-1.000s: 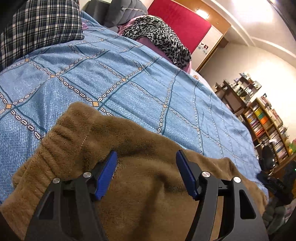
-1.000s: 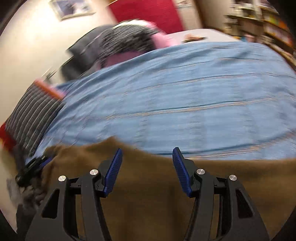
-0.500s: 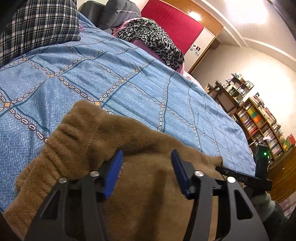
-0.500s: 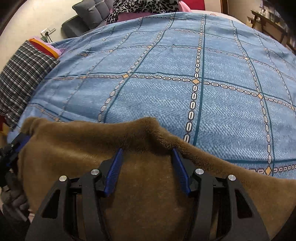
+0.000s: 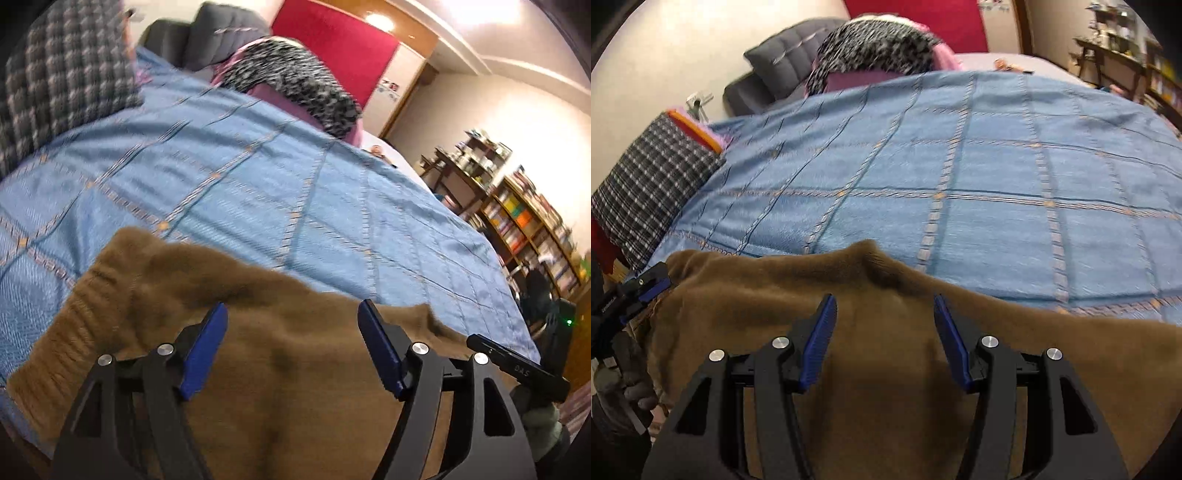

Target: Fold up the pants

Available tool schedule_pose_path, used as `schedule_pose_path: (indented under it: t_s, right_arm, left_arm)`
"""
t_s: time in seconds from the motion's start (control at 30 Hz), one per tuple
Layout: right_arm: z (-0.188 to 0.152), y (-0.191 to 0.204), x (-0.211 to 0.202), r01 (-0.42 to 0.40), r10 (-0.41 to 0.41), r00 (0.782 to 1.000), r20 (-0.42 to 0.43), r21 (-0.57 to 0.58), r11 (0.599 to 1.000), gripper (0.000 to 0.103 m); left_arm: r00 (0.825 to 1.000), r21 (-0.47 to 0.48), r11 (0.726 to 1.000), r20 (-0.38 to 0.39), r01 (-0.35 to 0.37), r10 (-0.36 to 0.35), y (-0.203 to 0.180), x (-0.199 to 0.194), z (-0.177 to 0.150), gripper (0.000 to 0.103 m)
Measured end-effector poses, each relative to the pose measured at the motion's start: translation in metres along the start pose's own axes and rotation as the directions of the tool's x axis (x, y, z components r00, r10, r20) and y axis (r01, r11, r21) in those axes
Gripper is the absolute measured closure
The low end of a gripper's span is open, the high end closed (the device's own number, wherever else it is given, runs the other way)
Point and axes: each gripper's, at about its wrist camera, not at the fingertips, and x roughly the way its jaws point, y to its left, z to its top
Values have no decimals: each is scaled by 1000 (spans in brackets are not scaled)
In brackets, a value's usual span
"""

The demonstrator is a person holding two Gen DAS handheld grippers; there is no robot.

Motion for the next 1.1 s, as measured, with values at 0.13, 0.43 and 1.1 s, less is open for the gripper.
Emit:
schedule_pose_path:
  t_s: [0.13, 0.43, 1.1]
  right_arm:
    - [-18, -23, -34, 81, -81, 995, 63, -5, 997, 46]
    - [-63, -127, -115, 228, -264, 952, 155, 218, 949, 46]
    - [-146, -268, -149, 334, -426, 899, 104, 468, 818, 46]
  left_arm:
    - [999, 87, 995, -5, 42, -42, -49, -1, -5, 25]
    - [978, 257, 948, -138, 190, -158, -164, 28, -45, 25]
    - [907, 508, 802, -411, 313, -94, -314, 122, -160, 25]
